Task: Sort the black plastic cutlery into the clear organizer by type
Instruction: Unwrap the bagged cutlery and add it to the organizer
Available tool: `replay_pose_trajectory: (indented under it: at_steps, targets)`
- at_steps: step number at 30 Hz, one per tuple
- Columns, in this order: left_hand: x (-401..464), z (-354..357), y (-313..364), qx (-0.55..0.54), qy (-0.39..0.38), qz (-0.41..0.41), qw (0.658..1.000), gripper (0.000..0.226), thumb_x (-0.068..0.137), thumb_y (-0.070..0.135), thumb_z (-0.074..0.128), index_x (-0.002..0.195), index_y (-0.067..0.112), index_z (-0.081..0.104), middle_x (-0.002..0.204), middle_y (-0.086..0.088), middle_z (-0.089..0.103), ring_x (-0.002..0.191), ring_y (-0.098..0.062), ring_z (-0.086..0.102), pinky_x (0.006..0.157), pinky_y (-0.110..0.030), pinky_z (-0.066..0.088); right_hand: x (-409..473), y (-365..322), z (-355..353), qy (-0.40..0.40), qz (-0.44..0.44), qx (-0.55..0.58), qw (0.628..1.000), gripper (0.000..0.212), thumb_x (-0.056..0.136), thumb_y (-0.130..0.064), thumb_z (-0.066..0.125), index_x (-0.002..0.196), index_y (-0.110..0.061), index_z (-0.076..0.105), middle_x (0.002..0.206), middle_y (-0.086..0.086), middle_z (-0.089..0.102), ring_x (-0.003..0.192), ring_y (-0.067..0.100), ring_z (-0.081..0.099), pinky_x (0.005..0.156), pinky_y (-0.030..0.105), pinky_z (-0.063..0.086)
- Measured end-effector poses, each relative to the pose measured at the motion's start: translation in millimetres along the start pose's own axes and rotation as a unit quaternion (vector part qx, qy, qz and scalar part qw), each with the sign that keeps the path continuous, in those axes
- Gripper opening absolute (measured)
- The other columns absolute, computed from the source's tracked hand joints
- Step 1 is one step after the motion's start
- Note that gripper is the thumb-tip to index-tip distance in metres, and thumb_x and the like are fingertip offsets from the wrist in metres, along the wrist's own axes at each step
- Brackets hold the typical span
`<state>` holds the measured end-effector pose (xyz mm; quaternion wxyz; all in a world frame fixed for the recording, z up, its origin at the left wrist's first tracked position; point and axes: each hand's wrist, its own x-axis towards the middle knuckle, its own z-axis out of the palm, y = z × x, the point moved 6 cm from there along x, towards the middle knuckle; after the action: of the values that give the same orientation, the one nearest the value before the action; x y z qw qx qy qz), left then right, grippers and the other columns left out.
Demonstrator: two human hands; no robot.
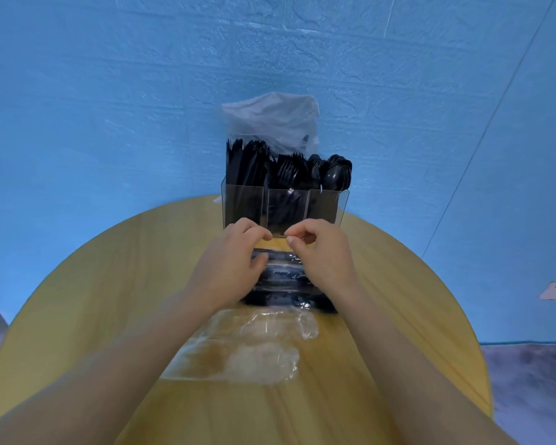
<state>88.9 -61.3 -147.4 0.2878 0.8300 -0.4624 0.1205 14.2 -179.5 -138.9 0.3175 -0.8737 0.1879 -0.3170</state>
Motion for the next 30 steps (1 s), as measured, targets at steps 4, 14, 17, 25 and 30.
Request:
replay_pose_trajectory:
  at_steps: [4,14,17,25,30]
  targets:
    - [-22.8,-4.8,-8.3,-0.037,0.016,-0.034,0.999,0.025,0.093,0.024,0.055,0.118,0.022,0.059,0.116,0.010,0.050,0.101,-0.006,0.051,0.081,-0.020,0.041,-17.2,-11.9,8.8,-0.045,-0.019,-0.032,0.998,0.007,0.088,-0.020,0.064,0.093,-0.018,0.070,0.091,-0.009,0.058,0.087,0.006,0.053,0.081,0.025,0.047]
    - [-39.9,-1.6,-33.5,-0.109,0.034,-0.112,0.987,0.026,0.094,0.021,0.055,0.119,0.023,0.059,0.115,0.012,0.051,0.105,-0.002,0.049,0.089,-0.017,0.036,-34.7,4.9,23.7,-0.153,-0.028,-0.196,0.968,0.019,0.090,-0.029,0.061,0.108,-0.024,0.063,0.111,-0.007,0.055,0.108,0.013,0.045,0.098,0.037,0.040]
    - [-40.2,2.7,-29.2,-0.118,0.027,-0.106,0.987,0.027,0.094,0.028,0.054,0.121,0.024,0.057,0.116,0.012,0.051,0.102,0.001,0.047,0.086,-0.014,0.035,-31.8,6.7,21.7,-0.138,-0.041,-0.190,0.971,0.011,0.089,-0.025,0.061,0.100,-0.022,0.063,0.101,-0.009,0.052,0.099,0.010,0.045,0.093,0.032,0.041]
    - [-43.7,0.8,-28.6,-0.212,0.051,-0.133,0.967,0.039,0.092,0.033,0.056,0.129,0.025,0.047,0.120,0.011,0.045,0.105,-0.002,0.047,0.086,-0.013,0.037,-28.3,-3.8,12.8,-0.052,-0.108,-0.132,0.984,0.012,0.085,-0.013,0.065,0.079,-0.021,0.058,0.083,-0.008,0.052,0.082,0.009,0.044,0.071,0.018,0.036]
    - [-42.7,-2.4,-35.1,-0.410,0.094,-0.180,0.889,0.018,0.090,0.020,0.060,0.107,0.023,0.060,0.098,-0.005,0.063,0.082,-0.010,0.060,0.076,-0.019,0.052,-34.3,-13.9,8.8,-0.018,-0.162,-0.100,0.982,0.006,0.083,-0.010,0.067,0.083,-0.015,0.063,0.083,-0.010,0.050,0.083,0.010,0.043,0.071,0.015,0.033]
